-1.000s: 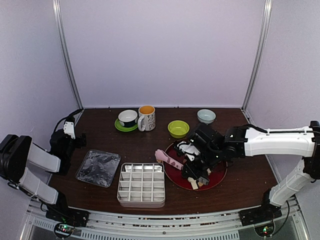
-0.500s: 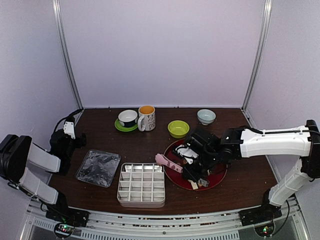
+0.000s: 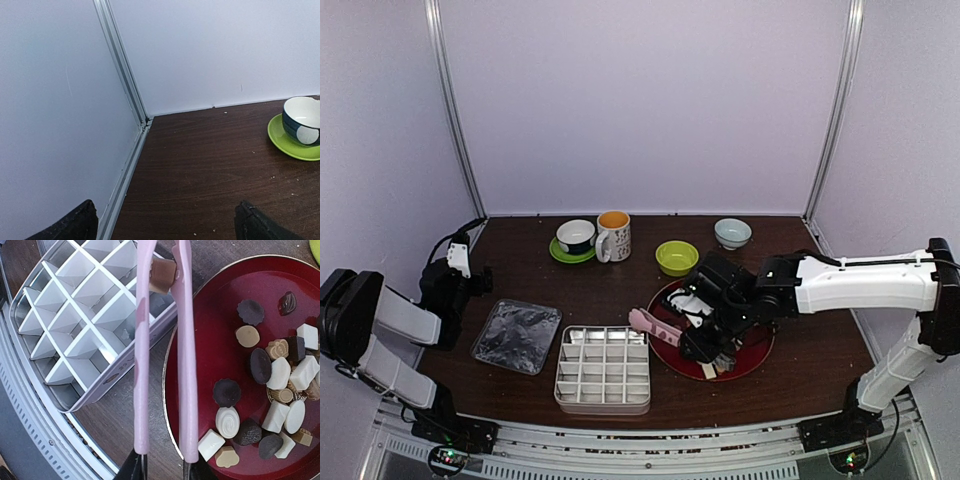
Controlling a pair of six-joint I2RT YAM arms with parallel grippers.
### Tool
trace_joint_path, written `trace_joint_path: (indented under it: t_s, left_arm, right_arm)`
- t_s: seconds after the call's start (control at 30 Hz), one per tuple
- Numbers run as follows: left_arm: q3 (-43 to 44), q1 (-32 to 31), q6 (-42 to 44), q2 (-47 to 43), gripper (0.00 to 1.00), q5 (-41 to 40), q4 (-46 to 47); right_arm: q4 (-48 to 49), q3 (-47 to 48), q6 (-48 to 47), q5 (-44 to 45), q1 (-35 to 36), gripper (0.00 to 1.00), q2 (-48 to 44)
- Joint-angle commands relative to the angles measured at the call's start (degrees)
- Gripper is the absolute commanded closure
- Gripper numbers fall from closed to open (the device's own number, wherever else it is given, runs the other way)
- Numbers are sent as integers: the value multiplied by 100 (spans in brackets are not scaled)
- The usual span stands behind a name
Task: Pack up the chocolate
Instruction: Place the fake chocolate in the empty pocket of the box.
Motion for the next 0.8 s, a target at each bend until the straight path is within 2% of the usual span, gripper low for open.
trace_joint_path:
  t_s: [0.0,0.53,0.77]
  left_arm:
    - [92,50,-3,-11,2,-36,133]
    - [92,53,-6,-10,2,-31,140]
    - [92,51,-4,-10,2,-36,136]
  right_arm:
    - [-18,162,-17,181,45,73,9]
    - [45,128,9,190,49,70,-112]
    - [146,12,107,457,51,71,-510]
